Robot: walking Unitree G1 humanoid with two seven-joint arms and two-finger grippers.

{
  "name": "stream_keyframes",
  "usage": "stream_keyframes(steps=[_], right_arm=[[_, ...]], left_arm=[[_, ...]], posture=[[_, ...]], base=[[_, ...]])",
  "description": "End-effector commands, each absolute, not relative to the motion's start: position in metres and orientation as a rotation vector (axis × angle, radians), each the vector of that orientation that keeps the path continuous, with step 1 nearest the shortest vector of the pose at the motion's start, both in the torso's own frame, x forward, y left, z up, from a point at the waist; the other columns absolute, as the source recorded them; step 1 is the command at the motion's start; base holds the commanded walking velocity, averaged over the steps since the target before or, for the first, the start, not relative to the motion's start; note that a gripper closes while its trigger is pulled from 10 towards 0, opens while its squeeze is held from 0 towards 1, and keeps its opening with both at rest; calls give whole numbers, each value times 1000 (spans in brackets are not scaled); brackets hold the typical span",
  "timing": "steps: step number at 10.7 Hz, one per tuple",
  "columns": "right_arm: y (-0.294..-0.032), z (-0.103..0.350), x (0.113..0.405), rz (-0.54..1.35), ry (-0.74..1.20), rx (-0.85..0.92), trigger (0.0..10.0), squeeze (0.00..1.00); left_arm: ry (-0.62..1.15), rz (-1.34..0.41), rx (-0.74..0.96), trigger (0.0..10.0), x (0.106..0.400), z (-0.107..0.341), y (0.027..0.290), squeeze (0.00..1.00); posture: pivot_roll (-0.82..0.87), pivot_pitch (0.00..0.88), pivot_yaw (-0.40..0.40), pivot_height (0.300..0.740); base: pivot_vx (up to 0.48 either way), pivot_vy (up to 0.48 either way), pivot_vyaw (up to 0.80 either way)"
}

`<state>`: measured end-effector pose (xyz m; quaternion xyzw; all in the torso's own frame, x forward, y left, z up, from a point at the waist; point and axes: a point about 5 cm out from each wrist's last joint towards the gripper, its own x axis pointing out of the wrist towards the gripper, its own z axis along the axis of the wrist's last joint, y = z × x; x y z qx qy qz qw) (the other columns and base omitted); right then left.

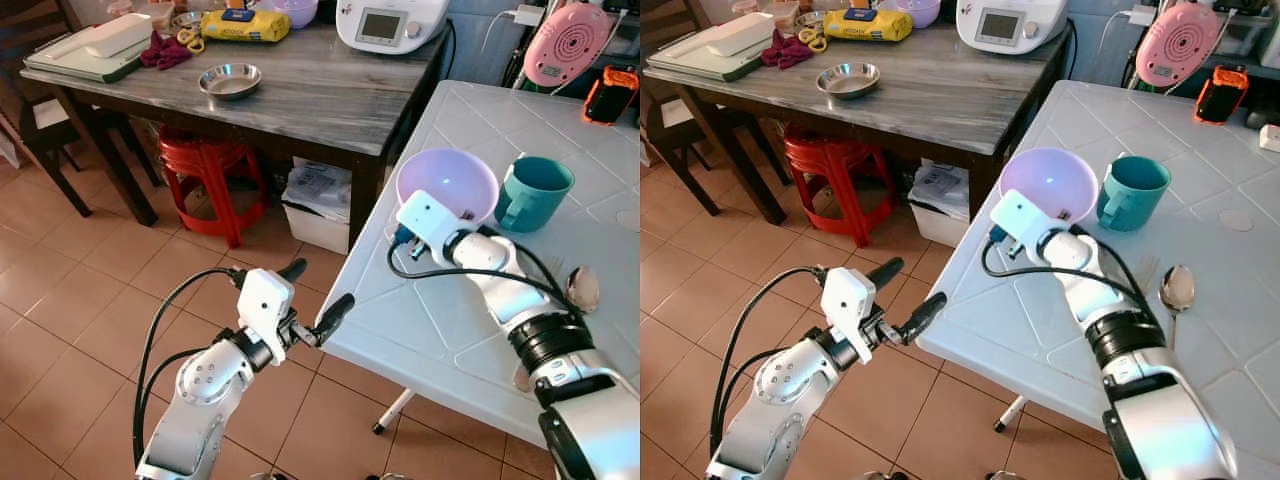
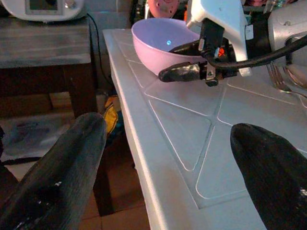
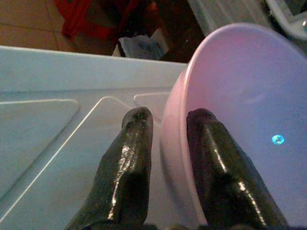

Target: Setting the table

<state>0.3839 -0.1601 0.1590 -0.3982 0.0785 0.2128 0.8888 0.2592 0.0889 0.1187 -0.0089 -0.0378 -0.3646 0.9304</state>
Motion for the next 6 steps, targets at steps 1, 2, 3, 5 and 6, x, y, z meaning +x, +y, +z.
stream_keyframes(steps=[1,2,3,5,6], right_arm=[[-158,162,386,457,155,-857,0,0],[-158,163,386,455,146,-878,0,0],[-159,164,386,456,145,-883,0,0],[-161,162,386,461,155,-897,0,0],[-161,162,386,464,153,-898,0,0]], left_arm=[[-84,-756,-7,10000,260,119,89,0],[-84,-754,-7,10000,260,119,88,0],[-79,-753,-6,10000,260,118,89,0],[-75,-756,-3,10000,261,117,88,0],[-84,-767,-6,10000,262,119,88,0]], posture=[[-116,86,50,740],[-117,86,50,740],[-121,86,51,740],[-129,83,51,740],[-129,81,50,740]], base=[[0,0,0],[0,0,0],[0,0,0],[0,0,0],[0,0,0]])
